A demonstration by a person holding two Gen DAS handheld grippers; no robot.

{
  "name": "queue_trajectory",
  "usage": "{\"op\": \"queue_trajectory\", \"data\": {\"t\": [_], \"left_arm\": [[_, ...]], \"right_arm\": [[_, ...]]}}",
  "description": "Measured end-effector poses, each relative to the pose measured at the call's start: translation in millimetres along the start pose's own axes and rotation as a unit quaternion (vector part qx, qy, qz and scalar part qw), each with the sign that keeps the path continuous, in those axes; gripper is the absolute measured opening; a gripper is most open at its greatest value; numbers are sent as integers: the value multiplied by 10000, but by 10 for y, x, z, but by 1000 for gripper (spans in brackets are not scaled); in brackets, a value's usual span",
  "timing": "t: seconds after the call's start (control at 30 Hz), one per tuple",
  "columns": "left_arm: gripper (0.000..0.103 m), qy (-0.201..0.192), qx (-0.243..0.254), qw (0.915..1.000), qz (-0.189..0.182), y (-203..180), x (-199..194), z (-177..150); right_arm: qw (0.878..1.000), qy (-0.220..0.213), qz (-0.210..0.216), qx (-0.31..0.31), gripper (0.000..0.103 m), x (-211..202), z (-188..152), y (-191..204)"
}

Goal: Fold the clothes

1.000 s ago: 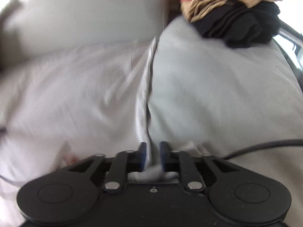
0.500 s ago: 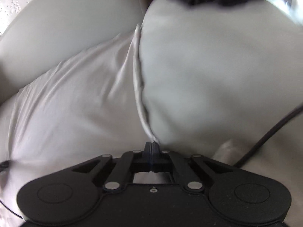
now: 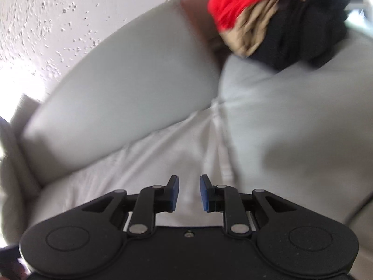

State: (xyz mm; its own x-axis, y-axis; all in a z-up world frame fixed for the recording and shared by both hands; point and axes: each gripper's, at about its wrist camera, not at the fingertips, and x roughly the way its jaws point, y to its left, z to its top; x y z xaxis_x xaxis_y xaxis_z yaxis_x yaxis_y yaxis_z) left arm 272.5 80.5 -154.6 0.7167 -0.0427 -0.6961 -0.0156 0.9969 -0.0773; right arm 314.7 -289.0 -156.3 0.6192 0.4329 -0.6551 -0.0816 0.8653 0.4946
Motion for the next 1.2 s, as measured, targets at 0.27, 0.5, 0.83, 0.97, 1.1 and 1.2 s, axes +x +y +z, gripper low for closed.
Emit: {"op": "queue_trajectory", "data": {"t": [0.27, 0.5, 0.83, 0.97, 1.1, 1.2], "left_arm": [[24, 463, -479, 9947, -780, -163, 836, 109], [12, -112, -982, 9908, 927, 417, 895, 215], [11, -629, -842, 9896, 985, 433, 586, 409], [20, -281, -97, 9835, -1782, 60, 507, 419], [20, 49, 524, 9741, -2199, -252, 659, 252], [22, 177, 708, 9730, -2191, -314, 804, 152]], "right_arm": [[9921, 800, 917, 307, 16, 822, 95, 28], [9904, -894, -932, 491, 0, 663, 328, -570], [9895, -1367, -236, 403, 12, 646, 574, -226], [9863, -408, 1406, 766, 14, 962, 647, -117], [9754, 566, 2069, 505, 16, 1297, 574, 49], [9805, 891, 1746, 157, 10, 1446, 470, 89]]}}
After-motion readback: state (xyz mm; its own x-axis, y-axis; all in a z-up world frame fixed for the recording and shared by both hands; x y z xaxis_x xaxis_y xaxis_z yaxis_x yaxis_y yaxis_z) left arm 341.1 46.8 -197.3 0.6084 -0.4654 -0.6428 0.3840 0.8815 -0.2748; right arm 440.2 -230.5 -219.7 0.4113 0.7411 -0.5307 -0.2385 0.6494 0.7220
